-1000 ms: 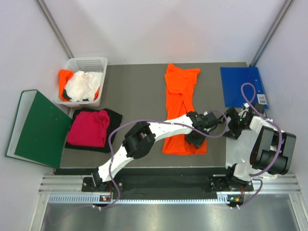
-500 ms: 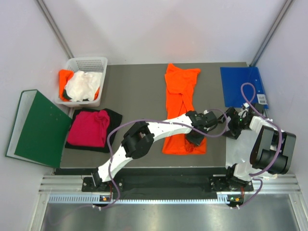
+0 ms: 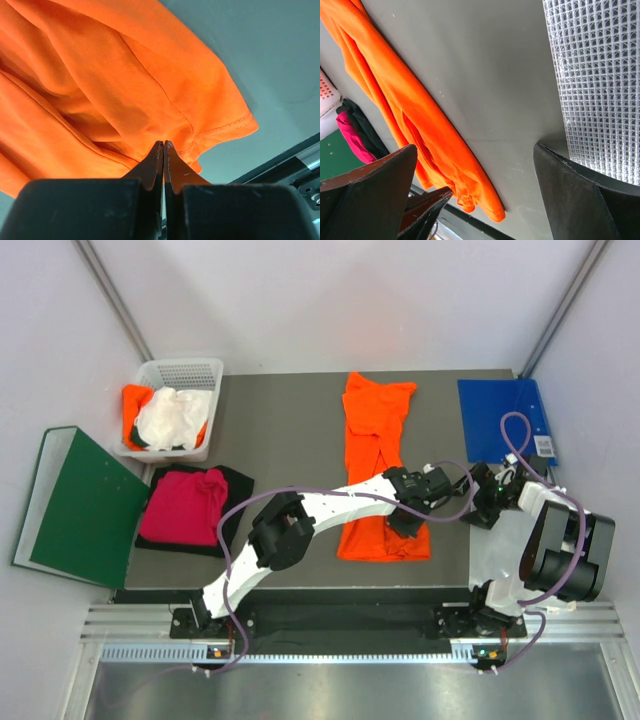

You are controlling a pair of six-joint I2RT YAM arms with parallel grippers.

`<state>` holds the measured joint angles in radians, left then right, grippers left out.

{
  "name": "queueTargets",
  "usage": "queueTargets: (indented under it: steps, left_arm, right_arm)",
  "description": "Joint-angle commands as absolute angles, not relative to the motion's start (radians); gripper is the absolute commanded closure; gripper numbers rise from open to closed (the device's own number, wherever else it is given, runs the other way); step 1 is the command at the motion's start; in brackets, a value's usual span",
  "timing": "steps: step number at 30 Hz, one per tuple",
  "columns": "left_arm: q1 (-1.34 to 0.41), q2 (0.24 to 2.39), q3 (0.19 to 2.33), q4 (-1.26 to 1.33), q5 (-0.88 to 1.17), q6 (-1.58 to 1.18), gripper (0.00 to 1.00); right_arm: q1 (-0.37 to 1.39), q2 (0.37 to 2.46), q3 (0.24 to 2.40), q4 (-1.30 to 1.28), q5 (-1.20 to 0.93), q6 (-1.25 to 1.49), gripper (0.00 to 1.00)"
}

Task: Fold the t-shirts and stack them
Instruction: Grab the bottom of the folded rectangular tshirt with both arms

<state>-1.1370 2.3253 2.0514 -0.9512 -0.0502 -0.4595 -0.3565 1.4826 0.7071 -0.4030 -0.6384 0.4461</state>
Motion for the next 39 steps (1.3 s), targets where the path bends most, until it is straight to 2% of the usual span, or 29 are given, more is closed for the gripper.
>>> queueTargets:
  steps: [1,14,16,17,18,19,20,21,23,31,39]
  left_arm:
    - [-1.132,2.25,2.039,-0.936,-0.066,-0.462,1.0]
    - [-1.16,2.218,2.049,-0.976,-0.057,-0.379,1.0]
    - [-1.17,2.223,2.051,-0.986,-0.057,-0.351,0.95]
    - [-1.184,2.223,2.052,-0.994,-0.06,-0.342,0.9]
    - [-1.192,2.224,2.051,-0.997,-0.061,-0.334,0.64]
    - [-1.198,2.227,2.051,-0.999,-0.064,-0.315,0.48]
    - [-1.218,2.229,2.051,-1.005,-0.078,-0.305,0.36]
    - [-1.23,2.227,2.052,-1.006,-0.086,-0.295,0.13]
    - [-1.264,2.233,2.051,-1.006,-0.118,-0.267,0.02]
    - [-1.312,2.278,2.054,-0.993,-0.207,-0.244,0.01]
    - [-1.312,2.345,2.125,-0.974,-0.327,-0.222,0.07]
  right_arm:
    - [-0.368,1.496,0.698,-0.376,-0.635,0.437,0.0]
    - [-0.368,1.508,0.709,-0.387,-0.621,0.42,0.0]
    - [-0.368,1.512,0.712,-0.385,-0.618,0.422,0.0]
    - [-0.37,1.519,0.718,-0.385,-0.618,0.425,0.0]
    - [-0.368,1.52,0.721,-0.385,-0.617,0.425,0.01]
    - [-0.371,1.522,0.726,-0.385,-0.615,0.425,0.0]
    - [-0.371,1.528,0.735,-0.387,-0.615,0.426,0.0]
    - [-0.373,1.529,0.739,-0.387,-0.612,0.426,0.0]
    - [-0.382,1.54,0.749,-0.387,-0.609,0.426,0.0]
    - [-0.42,1.571,0.776,-0.385,-0.611,0.428,0.0]
    - [-0.439,1.577,0.761,-0.383,-0.617,0.413,0.0]
